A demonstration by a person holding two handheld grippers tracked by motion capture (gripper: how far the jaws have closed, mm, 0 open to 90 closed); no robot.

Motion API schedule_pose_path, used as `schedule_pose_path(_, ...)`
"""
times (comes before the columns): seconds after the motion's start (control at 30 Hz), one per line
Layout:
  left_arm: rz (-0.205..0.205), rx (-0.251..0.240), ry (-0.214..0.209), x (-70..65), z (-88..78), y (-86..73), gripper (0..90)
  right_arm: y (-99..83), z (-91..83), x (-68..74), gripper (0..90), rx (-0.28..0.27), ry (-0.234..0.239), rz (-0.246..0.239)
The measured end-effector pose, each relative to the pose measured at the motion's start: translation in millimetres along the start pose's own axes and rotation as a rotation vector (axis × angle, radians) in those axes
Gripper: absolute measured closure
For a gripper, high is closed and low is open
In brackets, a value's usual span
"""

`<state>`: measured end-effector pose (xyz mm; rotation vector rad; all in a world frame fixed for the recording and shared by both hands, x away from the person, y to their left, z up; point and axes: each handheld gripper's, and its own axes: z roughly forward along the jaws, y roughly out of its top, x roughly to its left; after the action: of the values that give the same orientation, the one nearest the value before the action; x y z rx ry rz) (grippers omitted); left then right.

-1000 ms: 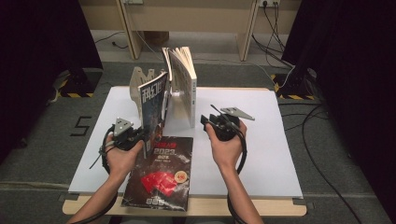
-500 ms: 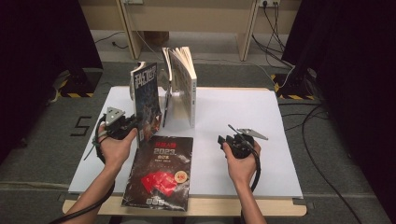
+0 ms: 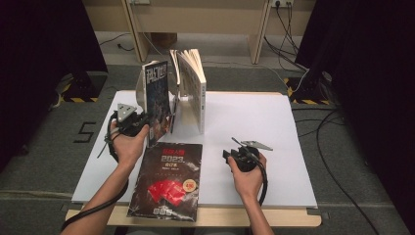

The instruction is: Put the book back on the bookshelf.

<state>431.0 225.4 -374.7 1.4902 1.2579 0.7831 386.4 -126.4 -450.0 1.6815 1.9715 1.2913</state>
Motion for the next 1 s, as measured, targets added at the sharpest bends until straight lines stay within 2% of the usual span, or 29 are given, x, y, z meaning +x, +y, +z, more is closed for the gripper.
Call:
schedule_pose_path(0.1,0.015,-0.015,0.02,-1.3,7.2,3.9,82.4,-1.6,1.3,2.2,62.8,0.015,0.002,0.007)
schedule_pose_path(0.13,0.019,-0.022,0.029,-1.6,10.0,5.3,82.4,-2.1,2.0,1.5,62.8,0.018,-0.001,-0.005)
schedule_pose_path(0.27,0.02,-0.052,0.06,-1.9,21.3,11.7,82.4,-3.5,3.1,1.5,62.8,0.021,-0.005,-0.01)
schedule_pose_path(0.43,0.036,-0.114,0.088,-5.5,42.4,16.7,82.3,-4.1,5.1,1.4,62.7,0.025,-0.009,-0.02)
schedule_pose_path(0.6,0.045,-0.139,0.111,-9.0,68.2,10.0,82.1,-7.5,8.0,1.2,62.8,0.041,-0.009,-0.026)
schedule_pose_path(0.67,0.072,-0.144,0.107,-11.7,74.2,5.6,82.1,-8.2,8.2,0.3,62.8,0.046,-0.011,-0.026)
schedule_pose_path(0.73,0.102,-0.144,0.104,-16.1,77.7,0.3,82.0,-8.2,8.6,-1.1,62.7,0.047,-0.011,-0.022)
schedule_pose_path(0.83,0.116,-0.141,0.093,-20.2,78.9,-7.5,81.9,-8.0,8.6,-2.8,62.7,0.048,-0.013,-0.02)
schedule_pose_path(1.0,0.108,-0.139,0.088,-16.2,76.5,-16.4,81.6,-7.7,7.0,-3.4,62.5,0.047,-0.014,-0.017)
